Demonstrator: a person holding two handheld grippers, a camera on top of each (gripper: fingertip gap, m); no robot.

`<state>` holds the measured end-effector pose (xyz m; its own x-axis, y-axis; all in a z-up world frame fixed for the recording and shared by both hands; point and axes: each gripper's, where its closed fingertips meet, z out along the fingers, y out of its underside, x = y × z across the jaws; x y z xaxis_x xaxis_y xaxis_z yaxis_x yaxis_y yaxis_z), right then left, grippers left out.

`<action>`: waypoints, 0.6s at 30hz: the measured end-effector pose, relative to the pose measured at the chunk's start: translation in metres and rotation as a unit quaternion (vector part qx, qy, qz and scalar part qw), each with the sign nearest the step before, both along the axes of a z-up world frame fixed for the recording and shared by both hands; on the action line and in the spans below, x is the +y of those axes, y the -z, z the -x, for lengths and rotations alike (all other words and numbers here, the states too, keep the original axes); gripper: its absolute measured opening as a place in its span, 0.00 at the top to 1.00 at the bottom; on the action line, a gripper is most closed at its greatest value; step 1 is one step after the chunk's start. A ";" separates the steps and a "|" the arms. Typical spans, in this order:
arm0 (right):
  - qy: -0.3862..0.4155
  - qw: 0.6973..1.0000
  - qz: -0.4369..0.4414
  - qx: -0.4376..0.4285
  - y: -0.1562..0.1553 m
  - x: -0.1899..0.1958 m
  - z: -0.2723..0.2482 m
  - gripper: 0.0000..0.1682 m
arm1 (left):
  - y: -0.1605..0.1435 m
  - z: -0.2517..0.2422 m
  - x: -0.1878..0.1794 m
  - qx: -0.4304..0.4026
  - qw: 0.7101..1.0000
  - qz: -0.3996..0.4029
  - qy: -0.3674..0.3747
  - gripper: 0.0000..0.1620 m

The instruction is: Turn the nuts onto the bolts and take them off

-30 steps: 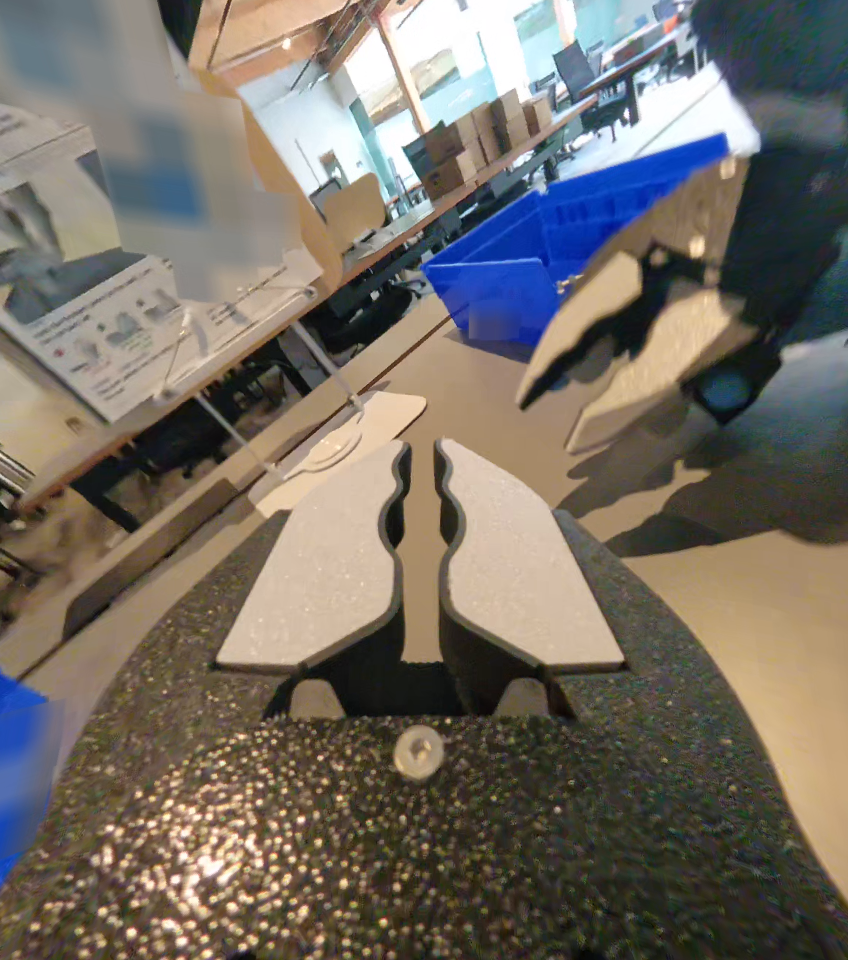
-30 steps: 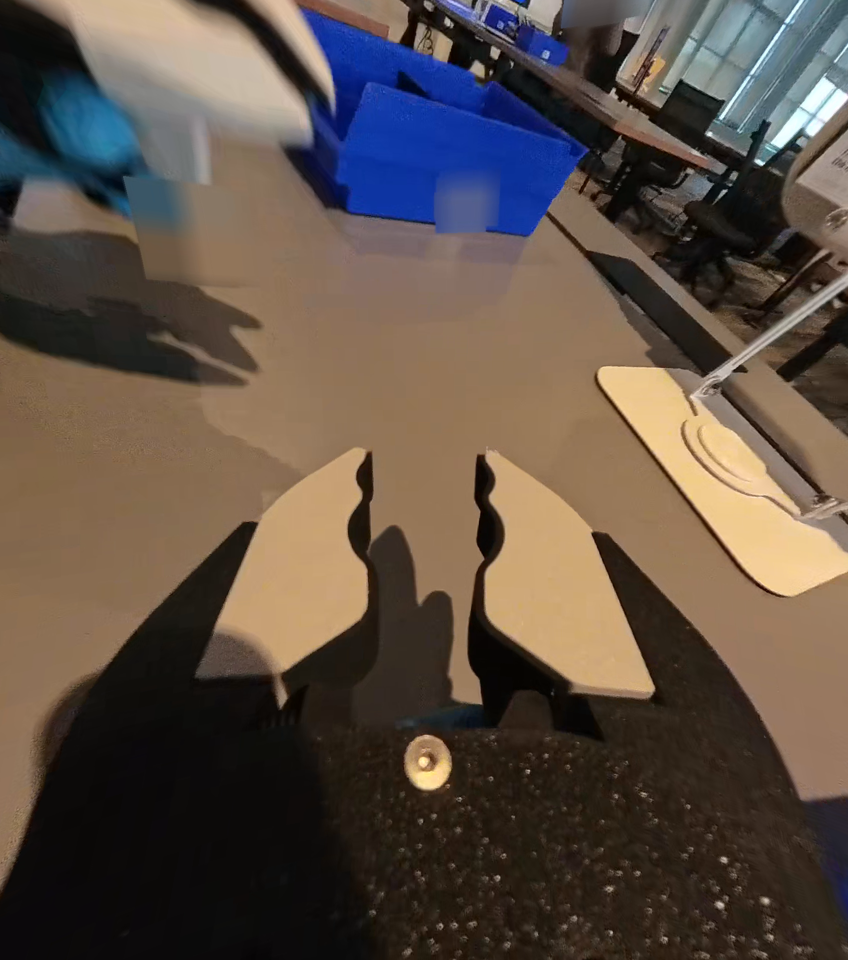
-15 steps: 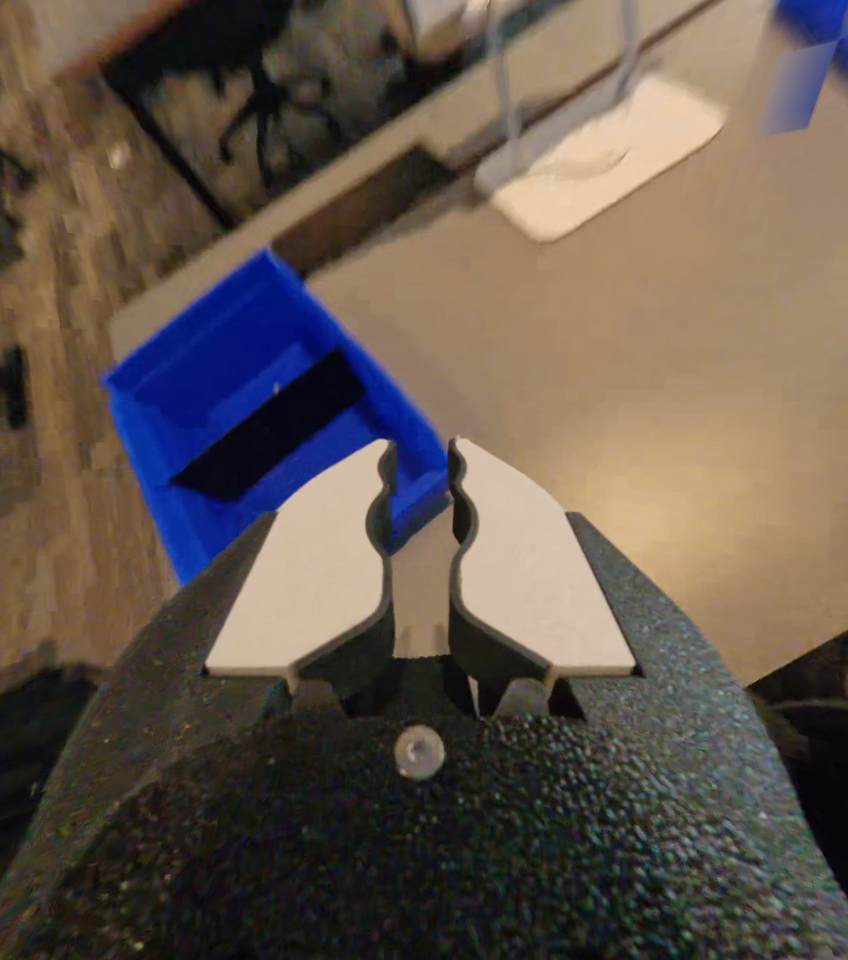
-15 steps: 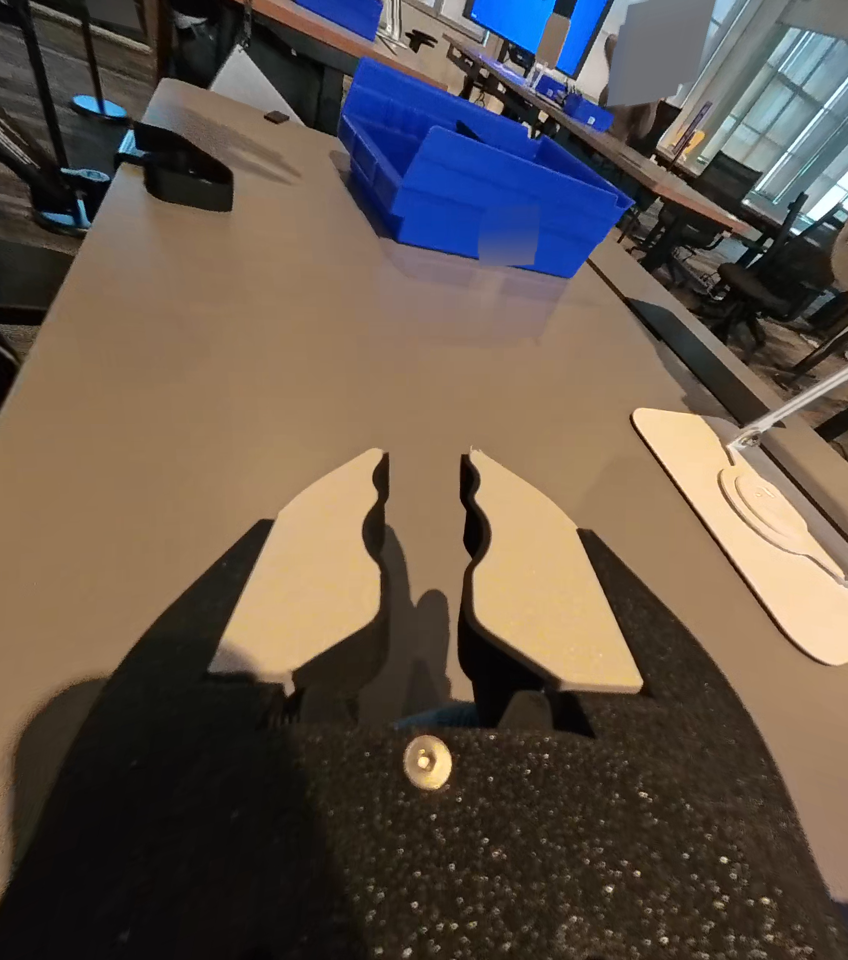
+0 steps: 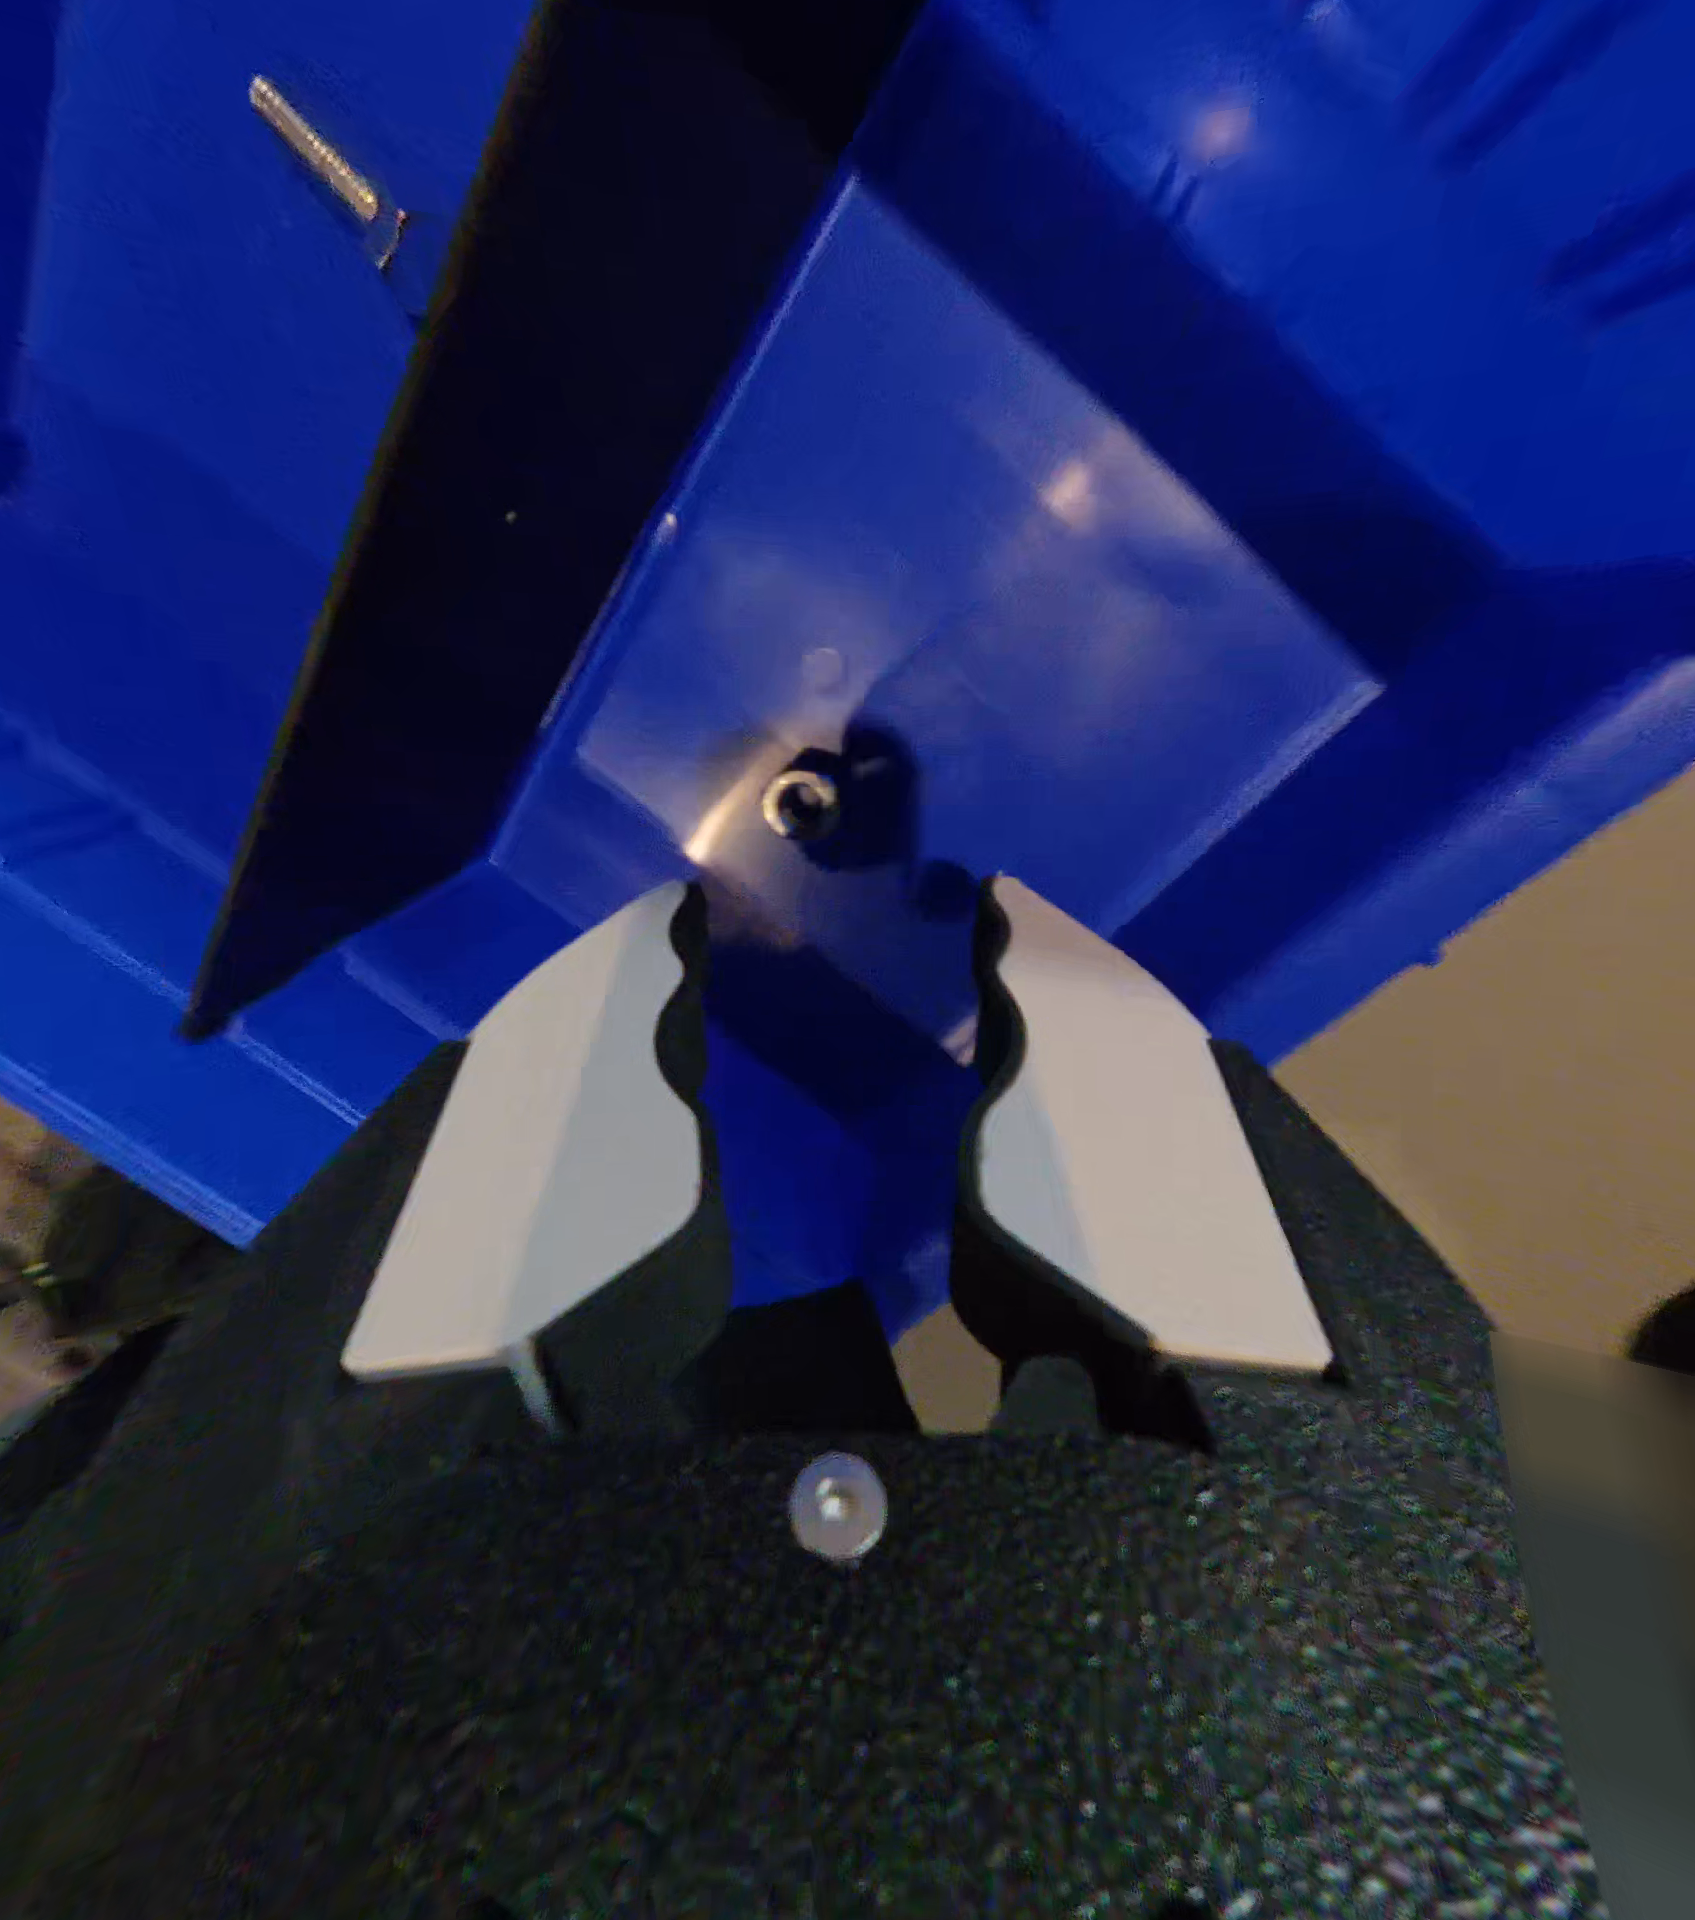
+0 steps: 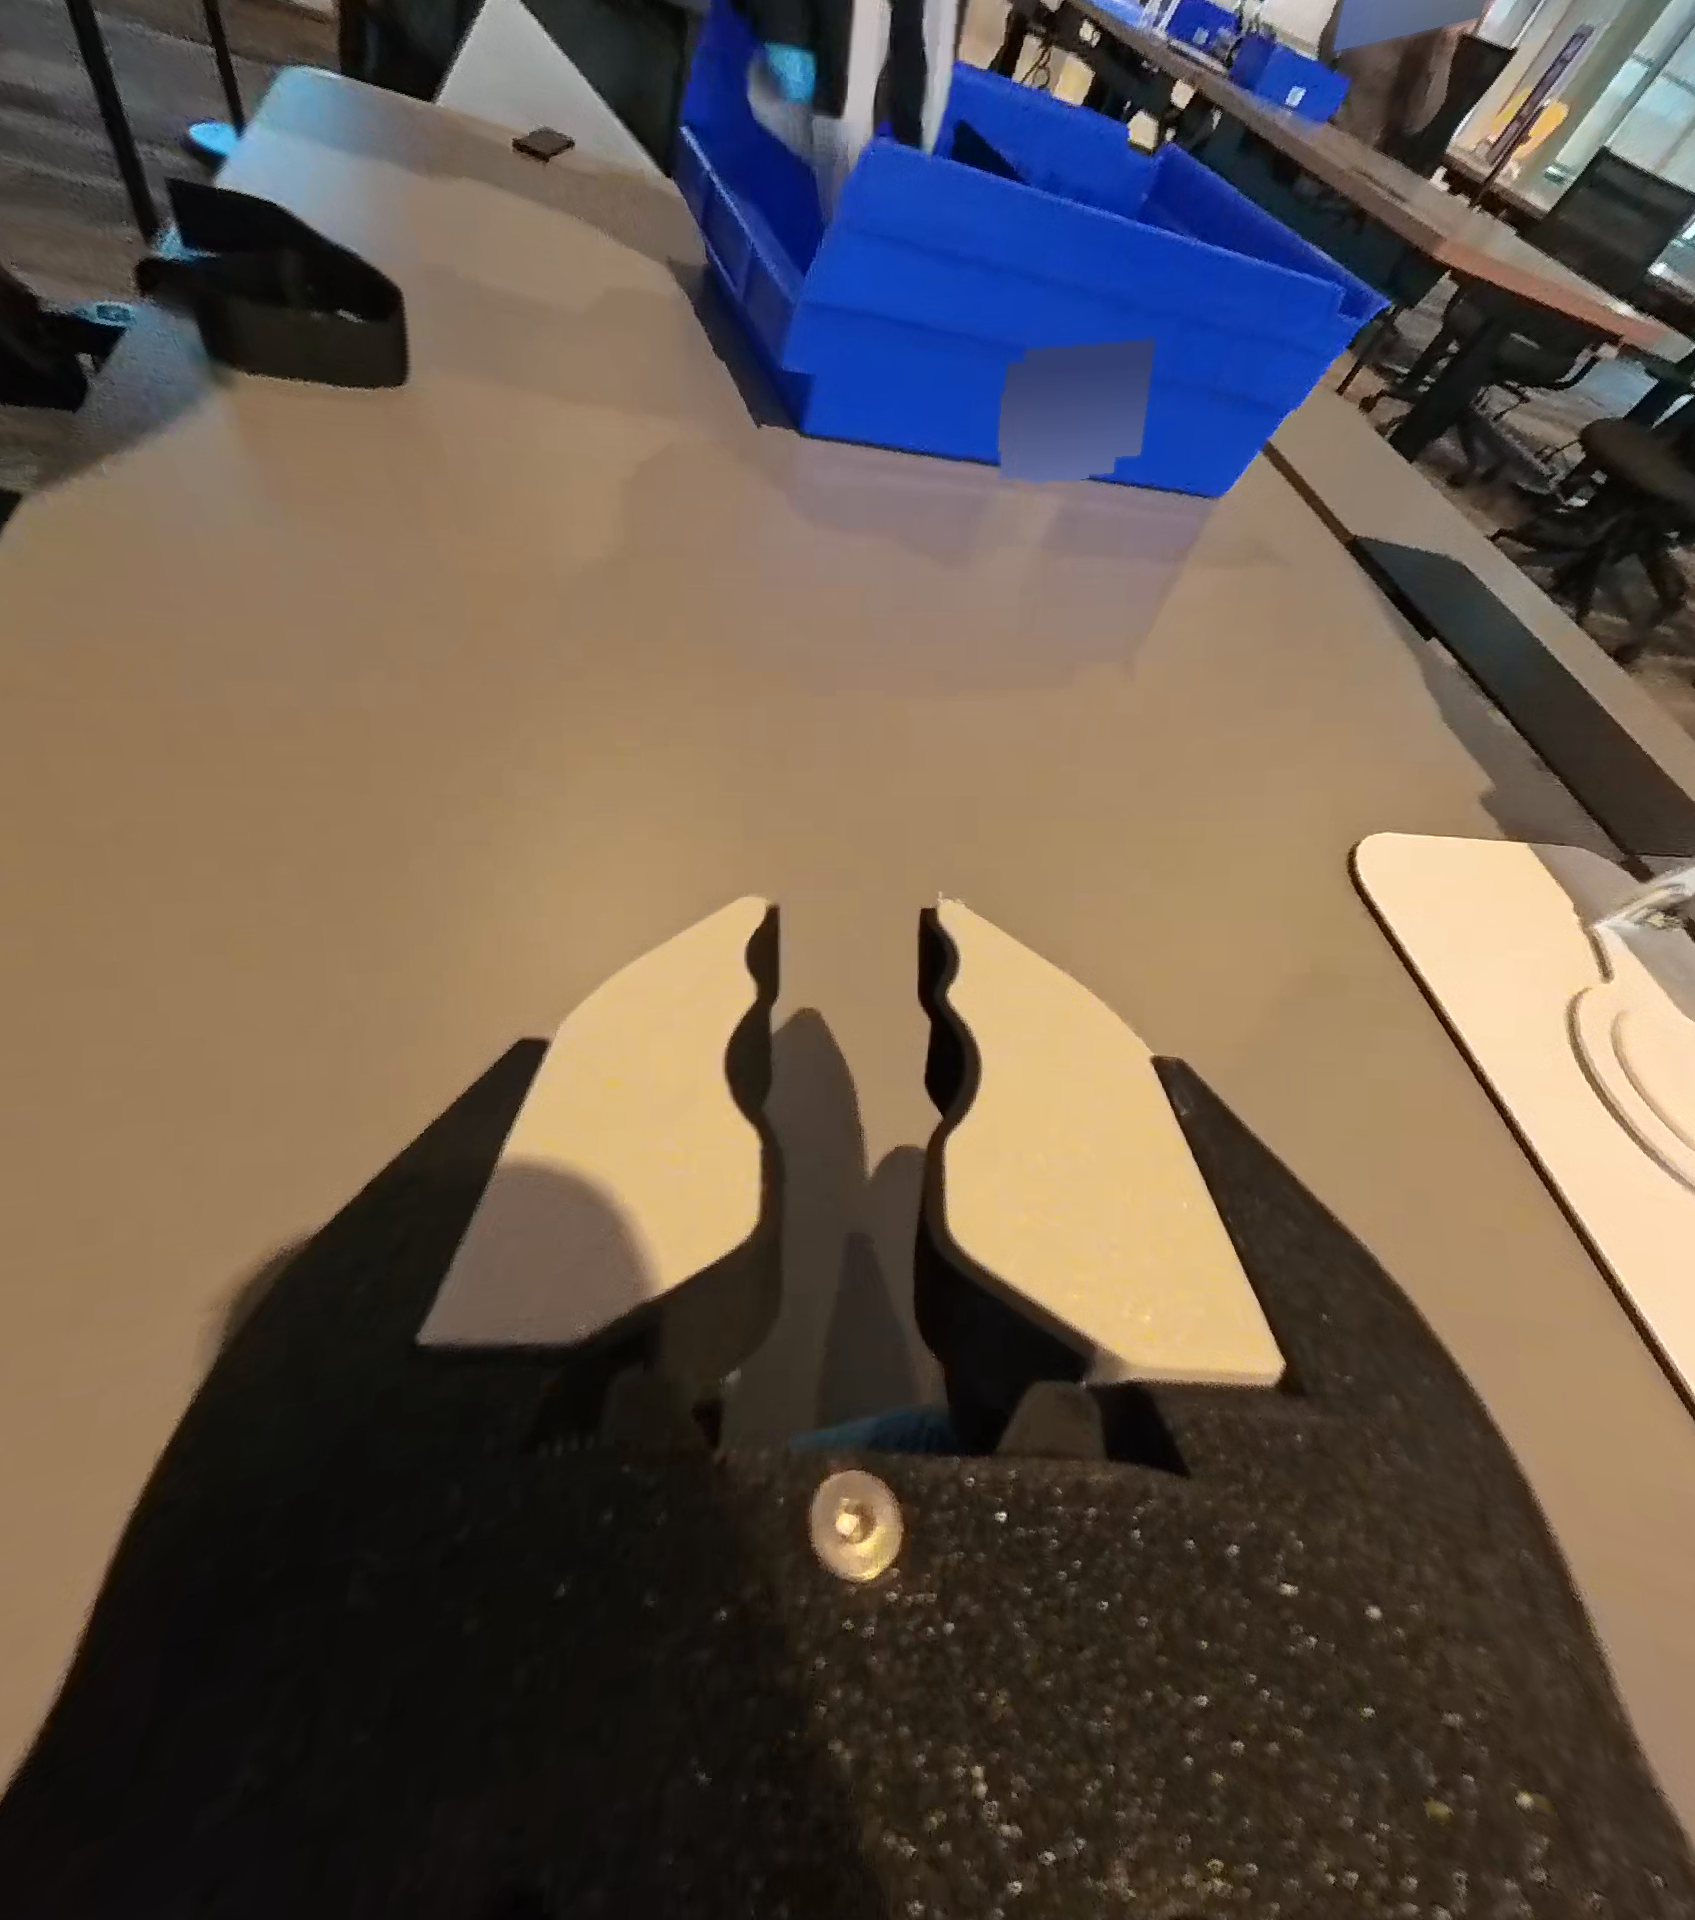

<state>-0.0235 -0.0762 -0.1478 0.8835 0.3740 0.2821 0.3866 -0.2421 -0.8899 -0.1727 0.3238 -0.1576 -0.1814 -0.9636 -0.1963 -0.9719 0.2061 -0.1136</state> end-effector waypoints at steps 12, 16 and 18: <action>-0.014 0.998 0.056 0.029 0.011 0.009 0.000 0.85 | 0.029 -0.003 0.023 0.056 0.998 0.010 0.038 0.70; -0.018 0.997 0.067 0.036 0.013 0.010 0.000 0.86 | 0.030 -0.002 0.024 0.061 0.997 0.017 0.038 0.71; -0.019 0.997 0.069 0.036 0.013 0.011 0.000 0.86 | 0.031 -0.001 0.025 0.066 0.997 0.014 0.041 0.71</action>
<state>-0.0235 -0.0655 -0.1612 0.8839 0.4389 0.1614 0.3337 -0.3502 -0.8752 -0.1720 0.3486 -0.1886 -0.2823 -0.9493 -0.1383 -0.9588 0.2839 0.0081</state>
